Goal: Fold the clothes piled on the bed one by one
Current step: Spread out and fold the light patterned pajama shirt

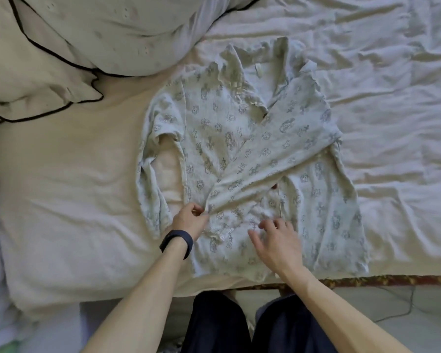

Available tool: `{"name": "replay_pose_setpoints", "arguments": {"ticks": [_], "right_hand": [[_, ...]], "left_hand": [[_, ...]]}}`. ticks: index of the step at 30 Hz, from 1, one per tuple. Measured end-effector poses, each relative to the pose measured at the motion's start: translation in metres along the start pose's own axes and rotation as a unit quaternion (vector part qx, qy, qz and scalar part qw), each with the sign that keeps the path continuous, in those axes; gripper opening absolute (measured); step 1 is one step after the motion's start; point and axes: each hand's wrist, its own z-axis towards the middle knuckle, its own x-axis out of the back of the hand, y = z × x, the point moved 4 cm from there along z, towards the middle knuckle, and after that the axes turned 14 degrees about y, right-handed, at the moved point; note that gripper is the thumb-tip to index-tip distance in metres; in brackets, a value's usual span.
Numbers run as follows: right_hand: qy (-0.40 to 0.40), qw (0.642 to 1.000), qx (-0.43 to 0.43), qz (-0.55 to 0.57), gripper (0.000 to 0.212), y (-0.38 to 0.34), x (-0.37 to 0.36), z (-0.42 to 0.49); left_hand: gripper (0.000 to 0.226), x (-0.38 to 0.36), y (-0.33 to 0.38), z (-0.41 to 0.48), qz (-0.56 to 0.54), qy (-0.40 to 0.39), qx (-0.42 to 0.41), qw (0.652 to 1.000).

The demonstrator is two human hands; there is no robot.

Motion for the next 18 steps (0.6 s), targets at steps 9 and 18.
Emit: {"name": "replay_pose_setpoints", "arguments": {"ticks": [9, 18], "right_hand": [[-0.157, 0.907, -0.272, 0.28, 0.039, -0.049, -0.051, 0.006], [-0.084, 0.817, -0.374, 0.43, 0.021, -0.045, -0.049, -0.033]], "left_hand": [[0.027, -0.003, 0.013, 0.023, 0.017, -0.132, 0.079, 0.988], [0.042, 0.008, 0.012, 0.023, 0.027, -0.151, -0.001, 0.988]]}}
